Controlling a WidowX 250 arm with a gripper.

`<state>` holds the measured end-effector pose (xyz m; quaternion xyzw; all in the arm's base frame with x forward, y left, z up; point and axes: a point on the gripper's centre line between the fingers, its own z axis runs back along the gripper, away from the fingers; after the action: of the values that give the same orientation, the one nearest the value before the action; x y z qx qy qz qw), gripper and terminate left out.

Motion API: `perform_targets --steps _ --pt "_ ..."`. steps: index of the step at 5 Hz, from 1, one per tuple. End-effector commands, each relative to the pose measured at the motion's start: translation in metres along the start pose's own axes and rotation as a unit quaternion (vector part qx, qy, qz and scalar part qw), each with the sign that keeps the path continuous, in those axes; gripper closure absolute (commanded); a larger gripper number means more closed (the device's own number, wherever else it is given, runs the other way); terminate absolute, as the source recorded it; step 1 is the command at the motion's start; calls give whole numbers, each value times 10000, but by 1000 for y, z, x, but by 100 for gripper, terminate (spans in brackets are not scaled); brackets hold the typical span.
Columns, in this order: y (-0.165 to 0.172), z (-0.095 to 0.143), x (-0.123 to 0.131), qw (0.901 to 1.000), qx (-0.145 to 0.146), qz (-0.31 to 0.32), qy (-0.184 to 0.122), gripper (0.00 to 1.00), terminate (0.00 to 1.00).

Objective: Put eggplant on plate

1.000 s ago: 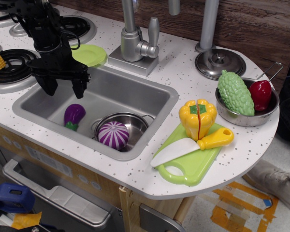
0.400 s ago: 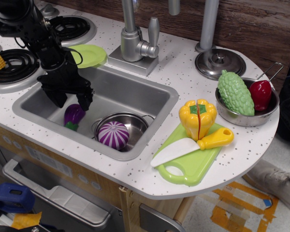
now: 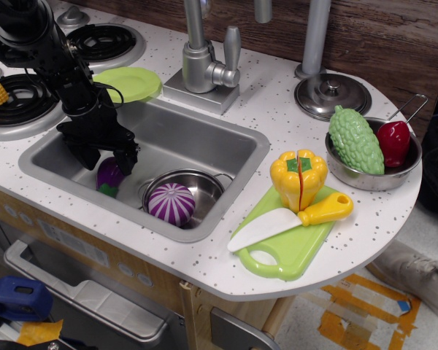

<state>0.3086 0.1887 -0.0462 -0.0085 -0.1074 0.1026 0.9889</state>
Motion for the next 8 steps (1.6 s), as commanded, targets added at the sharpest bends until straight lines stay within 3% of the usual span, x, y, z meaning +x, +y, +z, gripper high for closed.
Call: perform_targets --steps 1,2,4,6,7,8 --pt "12 4 13 9998 56 5 -179 0 0" --pt "12 0 12 9999 -46 44 -107 0 0" --pt "10 -14 6 9998 58 46 -195 0 0" --pt "3 -26 -8 9989 26 92 -465 0 0" --pt "4 -23 -6 9989 159 30 -444 100 0" --pt "1 -19 -2 9984 292 -32 -475 100 0"
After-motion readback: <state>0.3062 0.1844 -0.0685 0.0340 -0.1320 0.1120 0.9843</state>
